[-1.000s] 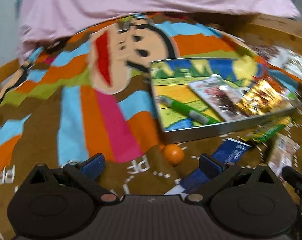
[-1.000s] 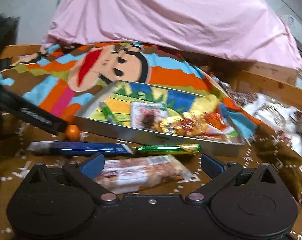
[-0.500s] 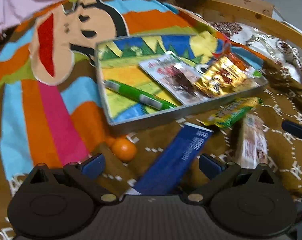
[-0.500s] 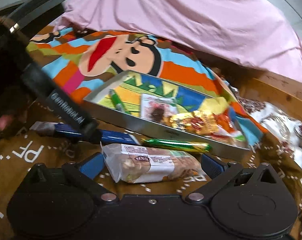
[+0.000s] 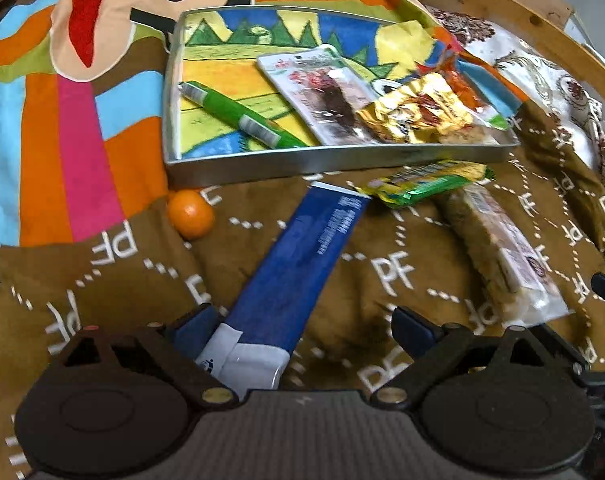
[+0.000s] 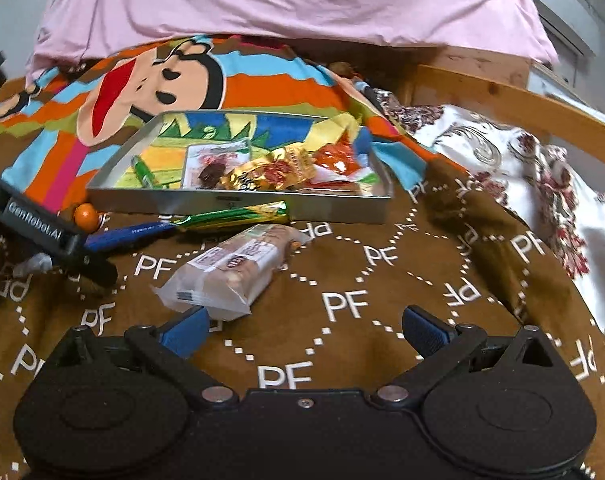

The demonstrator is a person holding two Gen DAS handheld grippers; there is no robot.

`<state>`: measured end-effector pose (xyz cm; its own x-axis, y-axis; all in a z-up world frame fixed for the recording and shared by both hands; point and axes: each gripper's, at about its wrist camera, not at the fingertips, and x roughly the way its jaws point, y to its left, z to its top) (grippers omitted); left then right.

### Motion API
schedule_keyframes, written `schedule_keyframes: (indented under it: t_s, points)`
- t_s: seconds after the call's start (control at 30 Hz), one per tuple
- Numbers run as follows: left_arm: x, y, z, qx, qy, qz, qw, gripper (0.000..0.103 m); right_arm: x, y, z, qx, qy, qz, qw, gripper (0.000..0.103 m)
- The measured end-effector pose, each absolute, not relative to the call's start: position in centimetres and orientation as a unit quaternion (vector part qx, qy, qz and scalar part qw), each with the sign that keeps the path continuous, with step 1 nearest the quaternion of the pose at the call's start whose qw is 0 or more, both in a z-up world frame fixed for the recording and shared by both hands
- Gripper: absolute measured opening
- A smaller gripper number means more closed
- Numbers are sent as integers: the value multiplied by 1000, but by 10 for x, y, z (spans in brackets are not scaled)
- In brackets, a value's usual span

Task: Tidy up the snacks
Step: 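Move the right tool to the clear bread bar while the left tool approaches the blue tube packet, then close the right tool on the bread bar while the left tool grasps the blue packet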

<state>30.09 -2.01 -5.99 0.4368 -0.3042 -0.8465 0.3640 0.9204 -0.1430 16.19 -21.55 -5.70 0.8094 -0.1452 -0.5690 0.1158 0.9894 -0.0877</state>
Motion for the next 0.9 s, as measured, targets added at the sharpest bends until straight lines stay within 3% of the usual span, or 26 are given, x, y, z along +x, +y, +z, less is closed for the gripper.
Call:
schedule_keyframes:
  t_s: [0.3,0.83,0.9]
  points:
    - [307,-33,-57,43,486,-165,857,96,160,-202,-53,-24,278,-35,960,102]
    - [319,-36,-74,69,466,-151,869,98,232,-194,-90,-33,316,-30,948,102]
    - [318,-37,-73,66,465,-145,871,96,233,-198,-91,-25,315,-25,948,97]
